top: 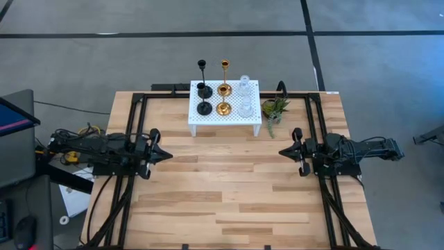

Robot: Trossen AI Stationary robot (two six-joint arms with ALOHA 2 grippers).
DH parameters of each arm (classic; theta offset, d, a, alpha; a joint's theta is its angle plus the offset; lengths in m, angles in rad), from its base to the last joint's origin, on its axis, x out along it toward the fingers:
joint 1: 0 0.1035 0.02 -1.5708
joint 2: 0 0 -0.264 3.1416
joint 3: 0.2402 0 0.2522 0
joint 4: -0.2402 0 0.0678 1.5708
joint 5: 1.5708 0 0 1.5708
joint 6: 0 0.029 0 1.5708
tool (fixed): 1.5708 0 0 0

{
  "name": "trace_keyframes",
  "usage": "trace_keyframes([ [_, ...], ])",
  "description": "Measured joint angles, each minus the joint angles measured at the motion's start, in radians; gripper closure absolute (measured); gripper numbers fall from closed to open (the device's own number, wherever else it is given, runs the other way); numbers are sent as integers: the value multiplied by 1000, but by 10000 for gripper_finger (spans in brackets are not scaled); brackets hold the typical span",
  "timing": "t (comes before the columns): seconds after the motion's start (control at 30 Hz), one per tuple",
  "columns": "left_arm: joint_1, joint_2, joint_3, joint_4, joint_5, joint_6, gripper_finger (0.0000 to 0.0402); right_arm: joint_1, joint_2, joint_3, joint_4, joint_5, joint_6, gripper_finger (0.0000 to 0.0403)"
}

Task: Pick & Place candle stick holders
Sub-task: Return to Home Position

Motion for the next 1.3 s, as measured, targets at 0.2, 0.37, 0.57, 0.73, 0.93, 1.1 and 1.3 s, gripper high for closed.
trace_keyframes([
  [0.2,0,0,-46,4,0,1,398,0,0,0,0,0,0,403],
  [0.37,0,0,-83,7,0,1,398,0,0,0,0,0,0,403],
  [0.57,0,0,-133,10,0,0,398,0,0,0,0,0,0,403],
  [0.73,0,8,-140,10,3,-13,398,0,0,0,0,0,0,403],
  [0.93,0,8,-140,14,0,-13,398,0,0,0,0,0,0,403],
  [1.1,0,8,-140,16,0,-13,398,0,0,0,0,0,0,403],
  [1.3,0,8,-140,23,0,-13,398,0,0,0,0,0,0,403],
])
